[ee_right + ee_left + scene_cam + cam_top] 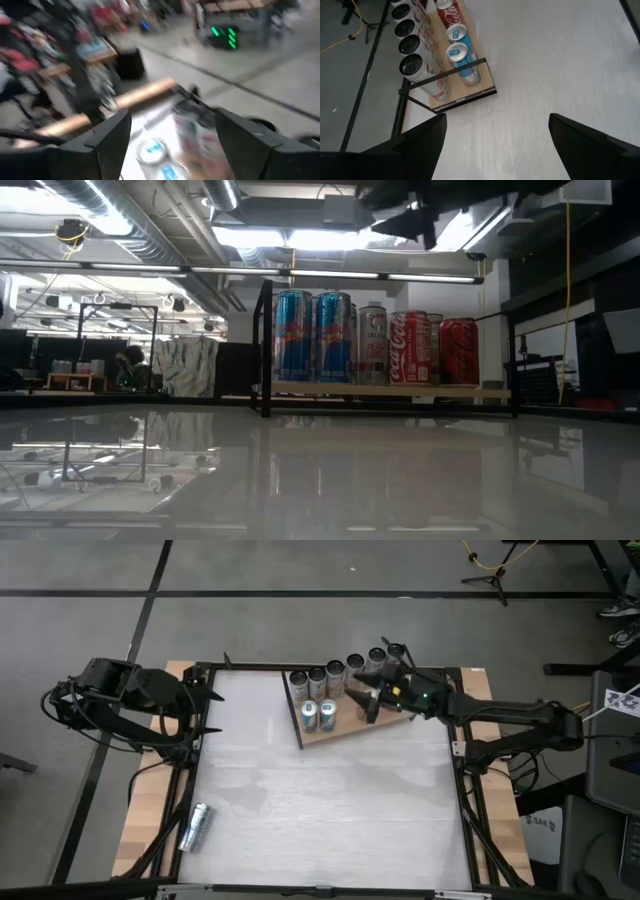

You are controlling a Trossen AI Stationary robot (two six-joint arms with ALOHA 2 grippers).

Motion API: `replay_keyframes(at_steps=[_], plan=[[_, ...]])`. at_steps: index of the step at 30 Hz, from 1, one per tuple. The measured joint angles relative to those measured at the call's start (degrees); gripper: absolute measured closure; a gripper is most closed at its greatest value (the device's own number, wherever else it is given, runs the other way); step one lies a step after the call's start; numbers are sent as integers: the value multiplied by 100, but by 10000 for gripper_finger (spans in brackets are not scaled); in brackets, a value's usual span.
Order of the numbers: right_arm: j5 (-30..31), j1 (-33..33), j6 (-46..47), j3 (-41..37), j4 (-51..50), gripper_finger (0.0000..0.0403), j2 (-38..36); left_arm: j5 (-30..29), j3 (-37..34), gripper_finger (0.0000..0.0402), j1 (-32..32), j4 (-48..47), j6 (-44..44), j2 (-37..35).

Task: Place canned beverage on shelf
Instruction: Adjust the red black soda can on the shelf

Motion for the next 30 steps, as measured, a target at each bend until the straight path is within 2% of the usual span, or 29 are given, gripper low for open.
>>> replay_keyframes(at_steps=[5,8,12,15,22,30], plan=[[633,0,81,1445,-3015,125,210,-2,0,60,0,82,2,2],[1085,0,526,2344,-4742,125,583,-2,0,60,0,82,2,0],[1367,-108,1008,3170,-6139,125,1037,-2,0,60,0,82,2,2],[1252,-210,1186,3386,-6533,125,1342,-2,0,60,0,82,2,2],[770,-426,1041,3403,-6540,125,1681,-2,0,60,0,80,2,2],[753,-413,893,3403,-6514,125,1713,-2,0,60,0,78,4,2]])
